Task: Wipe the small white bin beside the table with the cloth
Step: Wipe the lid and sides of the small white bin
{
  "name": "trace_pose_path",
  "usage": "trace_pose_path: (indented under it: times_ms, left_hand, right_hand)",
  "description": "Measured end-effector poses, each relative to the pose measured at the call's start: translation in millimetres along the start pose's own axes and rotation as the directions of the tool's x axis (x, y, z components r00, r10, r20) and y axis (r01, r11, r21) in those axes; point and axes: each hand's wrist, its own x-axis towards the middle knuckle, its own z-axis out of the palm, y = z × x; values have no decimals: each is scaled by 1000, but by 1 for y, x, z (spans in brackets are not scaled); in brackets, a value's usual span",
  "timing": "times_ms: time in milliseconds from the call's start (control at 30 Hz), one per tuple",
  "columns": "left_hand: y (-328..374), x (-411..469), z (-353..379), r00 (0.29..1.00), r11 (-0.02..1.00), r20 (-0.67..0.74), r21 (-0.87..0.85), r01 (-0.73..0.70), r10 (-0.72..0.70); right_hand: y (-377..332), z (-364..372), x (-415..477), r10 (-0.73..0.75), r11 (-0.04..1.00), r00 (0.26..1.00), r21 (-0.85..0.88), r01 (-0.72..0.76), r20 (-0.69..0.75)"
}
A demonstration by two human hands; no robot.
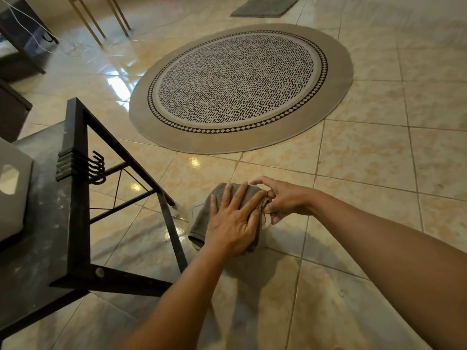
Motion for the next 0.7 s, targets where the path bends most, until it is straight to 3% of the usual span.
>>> trace_pose_path:
  times_ms: [133,300,400,433,533,667,700]
  left_hand:
    - [-16,7,-5,994,994,-15,-27,107,-107]
    - [-16,-1,1,996,995,10,51,-89,89]
    - [-19,4,-3,993,993,-22,-15,115,-116]
    - [-14,2,-2,992,993,-26,-25,119,-120]
    - [-5,-6,3,999,999,-22,22,-49,50]
    - [-13,3,0,993,994,-42,-32,106,-107]
    - [-11,3,0,997,997,-31,-24,68,-68]
  right_hand:
    - [-2,2,4,-7,1000,1000,-18,7,-27]
    - [-2,1,3,15,1000,1000,-18,-15,-1]
    - [-5,3,4,2,1000,1000,-23,-3,-22]
    - [-5,3,4,3,1000,1000,-25,-4,-21]
    - [-6,3,0,17,999,1000,-31,-17,-1]
    - [-7,6,2,3,999,1000,-39,-4,-24]
    - [-7,6,2,8,999,1000,-43,-9,-21]
